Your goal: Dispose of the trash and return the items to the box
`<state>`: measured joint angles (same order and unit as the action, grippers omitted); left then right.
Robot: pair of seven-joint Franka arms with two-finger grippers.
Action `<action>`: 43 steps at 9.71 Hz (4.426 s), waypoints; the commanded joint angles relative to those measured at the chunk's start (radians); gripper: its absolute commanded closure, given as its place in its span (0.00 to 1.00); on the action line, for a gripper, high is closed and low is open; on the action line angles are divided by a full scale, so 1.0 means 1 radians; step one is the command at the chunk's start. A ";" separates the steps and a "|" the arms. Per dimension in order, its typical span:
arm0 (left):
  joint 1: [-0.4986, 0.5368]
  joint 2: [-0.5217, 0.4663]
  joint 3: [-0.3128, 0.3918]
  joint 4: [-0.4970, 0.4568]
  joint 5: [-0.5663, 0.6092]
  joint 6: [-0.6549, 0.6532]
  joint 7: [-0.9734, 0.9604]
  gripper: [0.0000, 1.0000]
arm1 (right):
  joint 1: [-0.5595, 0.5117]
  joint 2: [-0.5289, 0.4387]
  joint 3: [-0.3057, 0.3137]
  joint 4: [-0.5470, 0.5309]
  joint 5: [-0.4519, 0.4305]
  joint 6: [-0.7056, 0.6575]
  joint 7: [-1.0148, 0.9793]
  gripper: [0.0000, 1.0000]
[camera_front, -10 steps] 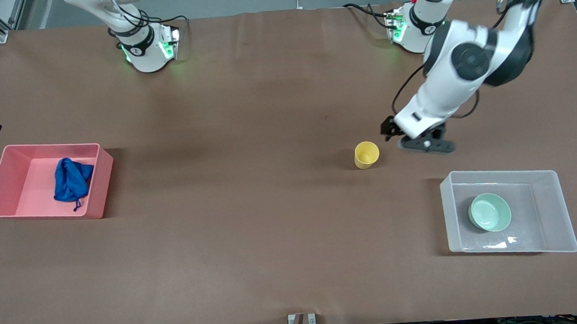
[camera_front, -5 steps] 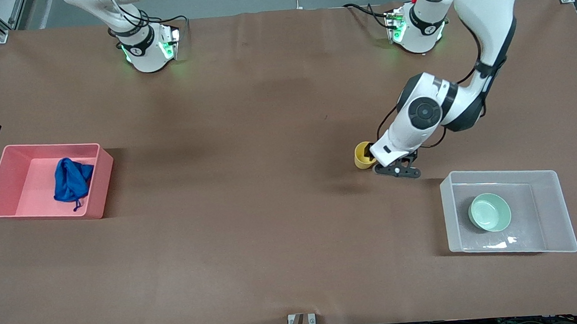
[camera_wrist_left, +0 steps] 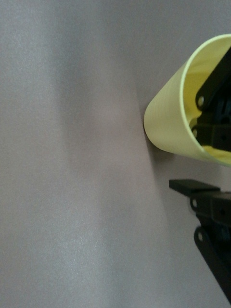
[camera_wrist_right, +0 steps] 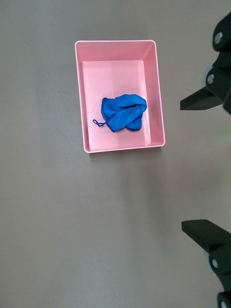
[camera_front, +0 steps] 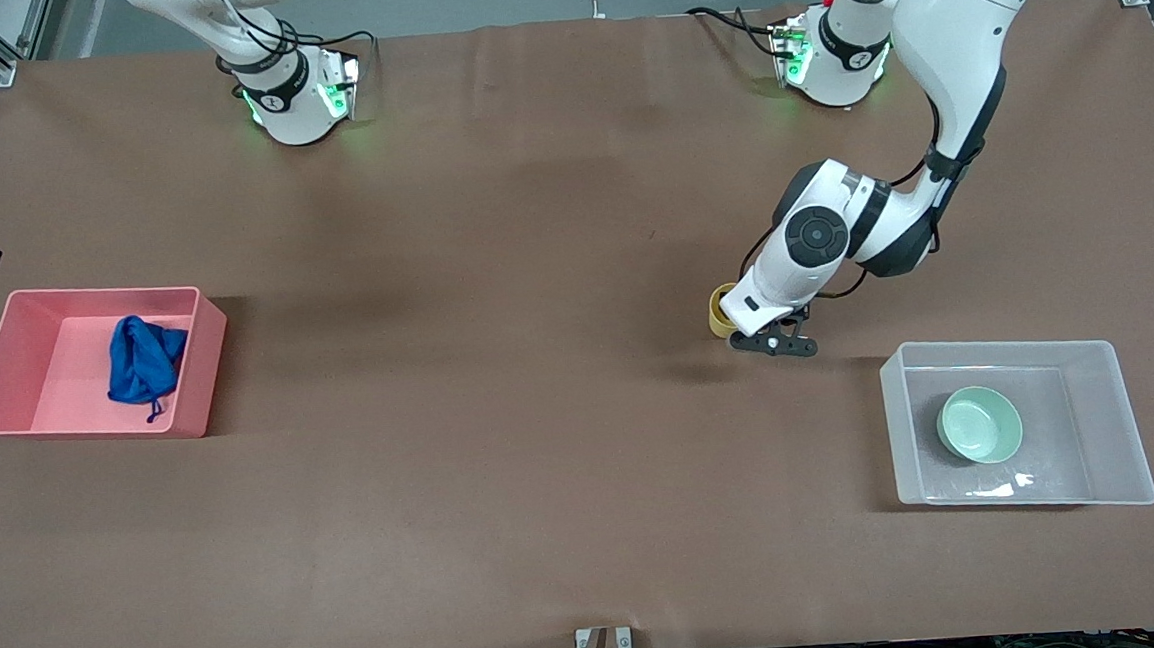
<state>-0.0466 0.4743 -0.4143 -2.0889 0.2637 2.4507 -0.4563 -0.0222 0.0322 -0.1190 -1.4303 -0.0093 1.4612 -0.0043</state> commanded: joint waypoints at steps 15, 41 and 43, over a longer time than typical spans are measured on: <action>0.011 -0.035 0.518 0.384 -0.247 -0.179 0.618 1.00 | -0.008 -0.014 0.002 -0.015 0.003 -0.001 0.014 0.00; 0.047 -0.569 0.393 0.438 -0.273 -0.793 0.516 0.00 | -0.008 -0.012 0.001 -0.013 0.003 0.005 0.015 0.00; 0.036 -0.510 0.394 0.609 -0.279 -0.924 0.516 0.00 | -0.008 -0.012 0.001 -0.013 0.003 0.005 0.015 0.00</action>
<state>-0.0122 -0.1021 -0.0126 -1.5794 -0.0229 1.6020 0.0660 -0.0260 0.0325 -0.1244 -1.4321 -0.0093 1.4625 -0.0040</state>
